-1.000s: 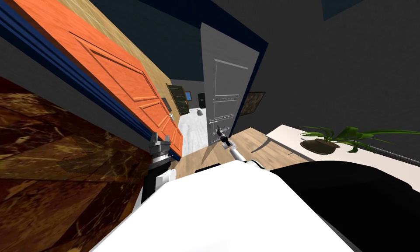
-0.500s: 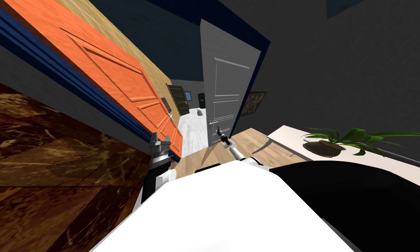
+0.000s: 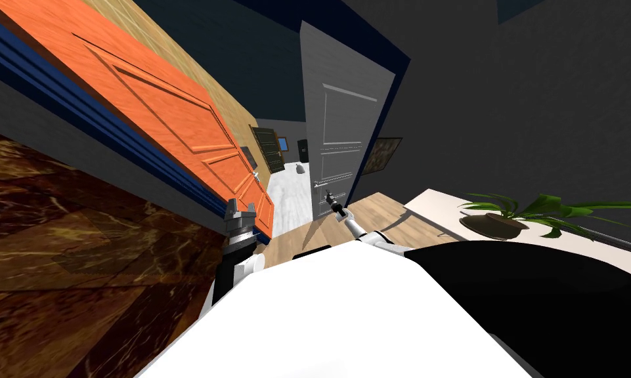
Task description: Push the door open
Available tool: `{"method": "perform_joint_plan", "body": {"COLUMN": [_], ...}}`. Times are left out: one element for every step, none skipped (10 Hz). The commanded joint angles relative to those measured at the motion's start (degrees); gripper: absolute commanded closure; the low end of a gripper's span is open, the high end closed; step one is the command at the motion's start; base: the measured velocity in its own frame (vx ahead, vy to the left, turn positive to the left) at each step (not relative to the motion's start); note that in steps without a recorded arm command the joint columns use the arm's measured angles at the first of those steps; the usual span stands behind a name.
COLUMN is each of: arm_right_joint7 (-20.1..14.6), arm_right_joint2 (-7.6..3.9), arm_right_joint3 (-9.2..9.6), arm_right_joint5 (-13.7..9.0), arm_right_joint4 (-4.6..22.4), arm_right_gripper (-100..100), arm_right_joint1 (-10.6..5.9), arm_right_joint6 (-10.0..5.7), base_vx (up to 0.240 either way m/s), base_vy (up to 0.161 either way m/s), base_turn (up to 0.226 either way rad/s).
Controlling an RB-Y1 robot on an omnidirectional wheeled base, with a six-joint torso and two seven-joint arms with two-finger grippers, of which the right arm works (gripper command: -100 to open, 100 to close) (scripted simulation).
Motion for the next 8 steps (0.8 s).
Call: {"method": "perform_joint_plan", "body": {"arm_right_joint7": [-0.58,-0.58,-1.05,-1.48,-1.9,-2.2,-2.2,-2.51], "arm_right_joint2": [-0.36,-0.36,-0.68,-0.97,-1.26,-1.46,-1.46,-1.66], "arm_right_joint3": [-0.15,-0.15,-0.24,-0.31,-0.39,-0.44,-0.44,-0.5], "arm_right_joint5": [0.46,0.46,0.82,1.14,1.45,1.68,1.68,1.9], "arm_right_joint4": [2.86,3.46,5.73,7.15,9.42,11.23,11.23,12.64], "arm_right_gripper": [-100,-100,-100,-100,-100,-100,-100,-100], "arm_right_joint1": [-1.69,-1.69,-2.86,-3.93,-4.96,-5.7,-5.7,-6.44], "arm_right_joint6": [0.03,0.03,0.11,0.18,0.26,0.31,0.31,0.36], "base_vx": [0.042,0.041,0.046,0.063,0.07,0.07,0.055,0.05], "base_vy": [-0.016,-0.021,-0.016,-0.015,-0.019,-0.028,-0.023,-0.016], "base_turn": [0.004,0.004,0.007,0.006,0.01,0.004,0.001,0.004]}}
